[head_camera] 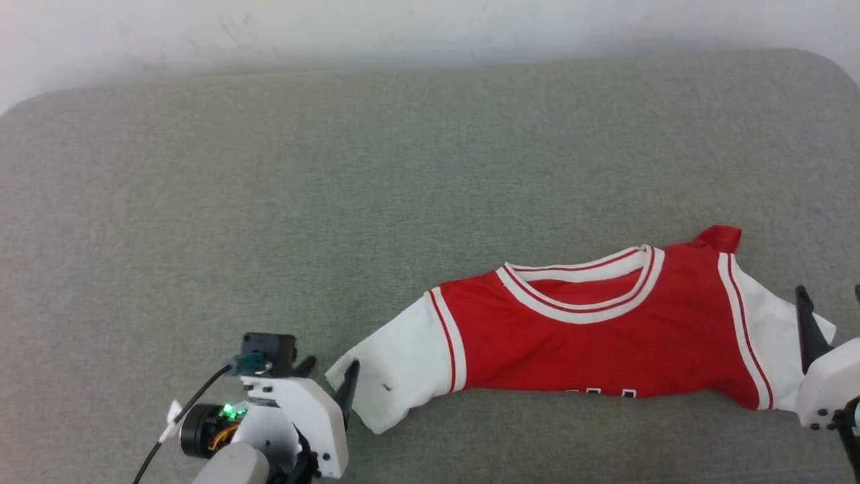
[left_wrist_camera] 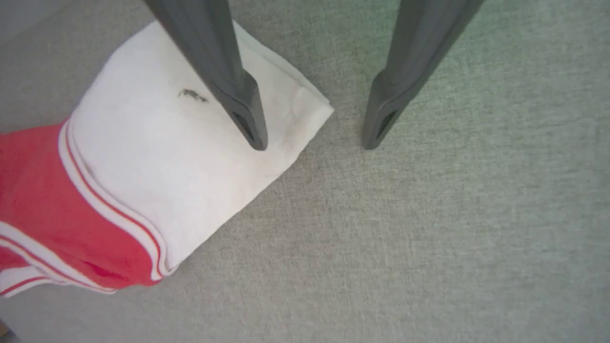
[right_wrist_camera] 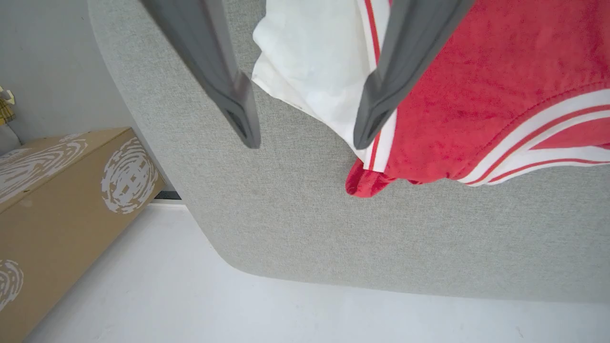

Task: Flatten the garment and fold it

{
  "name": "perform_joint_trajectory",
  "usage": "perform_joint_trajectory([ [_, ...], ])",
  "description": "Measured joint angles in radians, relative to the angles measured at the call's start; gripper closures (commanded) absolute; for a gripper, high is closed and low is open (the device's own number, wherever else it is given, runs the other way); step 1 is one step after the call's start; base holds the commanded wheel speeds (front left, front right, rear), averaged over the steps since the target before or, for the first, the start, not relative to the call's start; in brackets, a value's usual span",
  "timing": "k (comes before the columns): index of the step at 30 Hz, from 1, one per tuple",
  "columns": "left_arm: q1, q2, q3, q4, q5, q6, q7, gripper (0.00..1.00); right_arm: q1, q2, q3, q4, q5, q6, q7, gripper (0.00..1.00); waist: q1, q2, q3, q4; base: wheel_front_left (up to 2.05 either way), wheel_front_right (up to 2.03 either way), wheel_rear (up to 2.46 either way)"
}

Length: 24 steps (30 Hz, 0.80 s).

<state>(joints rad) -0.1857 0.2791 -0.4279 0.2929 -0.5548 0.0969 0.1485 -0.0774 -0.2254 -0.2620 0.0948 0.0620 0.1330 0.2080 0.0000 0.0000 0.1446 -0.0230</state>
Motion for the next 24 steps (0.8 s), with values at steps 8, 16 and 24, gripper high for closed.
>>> perform_joint_trajectory([
  [8, -0.013, 0.073, -0.053, -0.063, 0.026, 0.025, 0.221, 0.0, 0.037, 0.052, -0.004, -0.068, 0.001, 0.0, 0.011, 0.0, 0.0, 0.0, 0.023, -0.039, 0.0, 0.0, 0.0],
  [16, -0.028, 0.11, -0.07, -0.111, 0.015, 0.027, 0.353, 1.0, 0.039, 0.068, -0.014, -0.07, -0.001, 0.0, 0.011, 0.0, -0.0001, 0.0, 0.046, -0.065, 0.0, 0.0, 0.0],
  [24, -0.019, 0.089, -0.035, -0.126, 0.024, 0.07, 0.206, 1.0, 0.039, 0.06, -0.019, -0.065, -0.001, 0.0, 0.042, 0.0, 0.0001, 0.0, 0.042, -0.06, 0.0, 0.0, 0.0],
])
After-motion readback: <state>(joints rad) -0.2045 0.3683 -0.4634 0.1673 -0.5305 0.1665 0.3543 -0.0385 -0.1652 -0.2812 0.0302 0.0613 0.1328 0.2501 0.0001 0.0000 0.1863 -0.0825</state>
